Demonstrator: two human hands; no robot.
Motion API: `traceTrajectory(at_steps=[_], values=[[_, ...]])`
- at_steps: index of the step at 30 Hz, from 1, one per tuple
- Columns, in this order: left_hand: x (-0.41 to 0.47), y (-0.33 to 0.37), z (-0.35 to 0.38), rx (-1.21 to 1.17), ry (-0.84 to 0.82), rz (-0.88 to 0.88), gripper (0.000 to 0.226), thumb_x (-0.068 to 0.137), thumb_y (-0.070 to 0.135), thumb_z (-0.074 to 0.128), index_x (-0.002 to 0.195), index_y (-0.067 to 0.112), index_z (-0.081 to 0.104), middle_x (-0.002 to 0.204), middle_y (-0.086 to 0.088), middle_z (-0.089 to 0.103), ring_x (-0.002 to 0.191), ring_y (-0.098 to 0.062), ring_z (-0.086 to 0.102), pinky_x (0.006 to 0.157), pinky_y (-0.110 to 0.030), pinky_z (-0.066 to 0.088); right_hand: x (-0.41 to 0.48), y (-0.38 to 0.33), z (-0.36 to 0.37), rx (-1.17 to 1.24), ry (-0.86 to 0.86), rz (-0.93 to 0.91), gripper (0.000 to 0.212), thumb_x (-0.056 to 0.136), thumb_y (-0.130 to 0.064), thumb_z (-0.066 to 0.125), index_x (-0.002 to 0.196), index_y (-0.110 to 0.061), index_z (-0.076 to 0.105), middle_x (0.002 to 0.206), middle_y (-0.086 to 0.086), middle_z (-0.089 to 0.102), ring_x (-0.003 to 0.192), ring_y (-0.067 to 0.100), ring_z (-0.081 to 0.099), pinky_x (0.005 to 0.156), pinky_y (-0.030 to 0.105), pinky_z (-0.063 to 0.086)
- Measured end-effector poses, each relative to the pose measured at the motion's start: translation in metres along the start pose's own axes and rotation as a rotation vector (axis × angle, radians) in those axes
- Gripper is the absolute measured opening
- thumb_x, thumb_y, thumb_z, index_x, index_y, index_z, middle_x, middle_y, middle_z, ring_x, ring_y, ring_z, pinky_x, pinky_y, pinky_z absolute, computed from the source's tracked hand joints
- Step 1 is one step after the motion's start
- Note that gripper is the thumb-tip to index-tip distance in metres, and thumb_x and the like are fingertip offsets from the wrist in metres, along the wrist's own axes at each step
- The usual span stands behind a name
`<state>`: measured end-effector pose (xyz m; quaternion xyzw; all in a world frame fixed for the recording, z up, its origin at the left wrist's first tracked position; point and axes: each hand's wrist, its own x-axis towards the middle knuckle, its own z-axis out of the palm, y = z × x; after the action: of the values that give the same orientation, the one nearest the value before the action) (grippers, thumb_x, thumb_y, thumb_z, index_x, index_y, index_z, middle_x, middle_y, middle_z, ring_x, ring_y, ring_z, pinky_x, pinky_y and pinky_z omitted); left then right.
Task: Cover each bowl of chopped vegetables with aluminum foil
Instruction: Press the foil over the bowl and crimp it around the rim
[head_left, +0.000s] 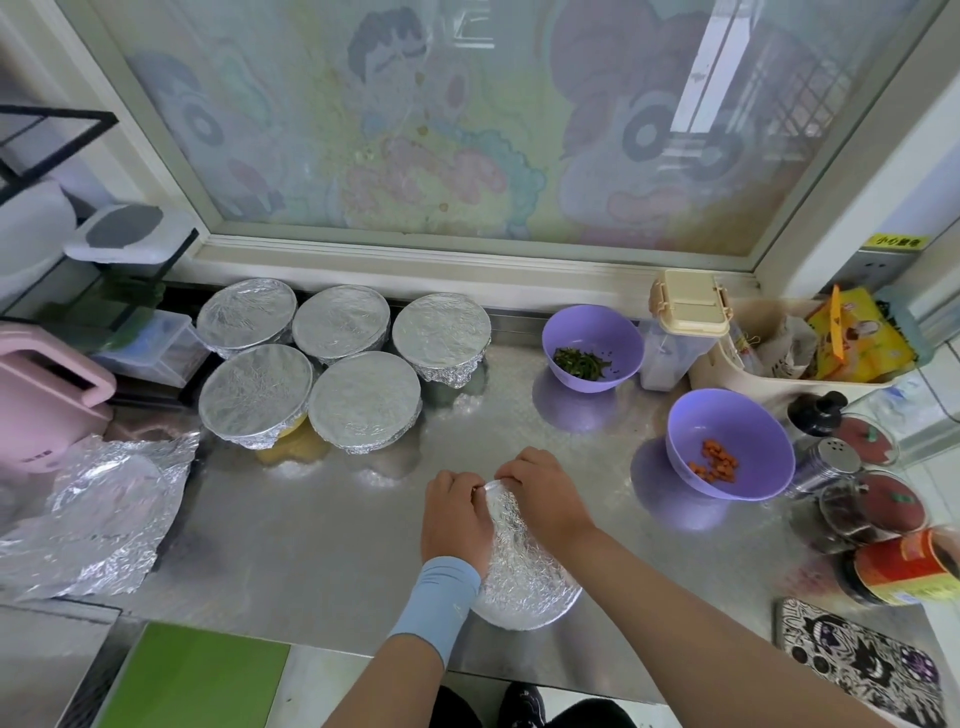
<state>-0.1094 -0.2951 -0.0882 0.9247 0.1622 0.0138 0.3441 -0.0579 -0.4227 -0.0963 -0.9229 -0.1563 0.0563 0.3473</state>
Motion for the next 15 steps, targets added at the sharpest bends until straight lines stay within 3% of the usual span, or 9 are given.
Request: traceTrajectory(at_steps=[4, 8, 11, 15], values=[[0.012, -0.010, -0.012, 0.013, 0.018, 0.078, 0.017, 0.091, 0.012, 0.053, 0.101, 0.019, 0.065, 0.101, 0.006, 0.050, 0.101, -0.012, 0.045, 0.078, -0.019, 0.034, 0.013, -0.011, 0.013, 0.018, -0.072, -0.079, 0.014, 0.091, -0.013, 0.063, 0.099, -0.013, 0.075, 0.095, 0.004, 0.062, 0.098, 0.021, 0.052, 0.085, 0.019, 0.036], [0.022, -0.027, -0.016, -0.009, -0.025, 0.097, 0.016, 0.098, 0.027, 0.050, 0.096, 0.019, 0.064, 0.094, 0.009, 0.050, 0.096, -0.013, 0.048, 0.079, -0.022, 0.037, 0.017, -0.012, 0.014, 0.005, -0.034, -0.032, 0.017, 0.092, -0.017, 0.063, 0.106, -0.013, 0.071, 0.100, -0.002, 0.061, 0.101, 0.014, 0.051, 0.089, 0.019, 0.037], [0.017, -0.031, -0.011, -0.044, -0.038, 0.101, 0.020, 0.099, 0.031, 0.050, 0.094, 0.019, 0.065, 0.090, 0.010, 0.048, 0.089, -0.012, 0.048, 0.079, -0.024, 0.041, 0.009, -0.009, 0.013, 0.005, 0.024, 0.000, 0.011, 0.091, -0.016, 0.064, 0.095, -0.014, 0.074, 0.091, -0.009, 0.054, 0.092, 0.011, 0.051, 0.087, 0.022, 0.041], [0.021, -0.033, -0.007, -0.022, -0.056, 0.111, 0.025, 0.102, 0.027, 0.043, 0.095, 0.016, 0.065, 0.093, 0.005, 0.049, 0.092, -0.015, 0.047, 0.078, -0.022, 0.036, 0.007, -0.009, 0.015, 0.012, 0.054, 0.030, 0.010, 0.089, -0.015, 0.066, 0.090, -0.015, 0.076, 0.086, -0.006, 0.057, 0.087, 0.015, 0.054, 0.080, 0.021, 0.039]])
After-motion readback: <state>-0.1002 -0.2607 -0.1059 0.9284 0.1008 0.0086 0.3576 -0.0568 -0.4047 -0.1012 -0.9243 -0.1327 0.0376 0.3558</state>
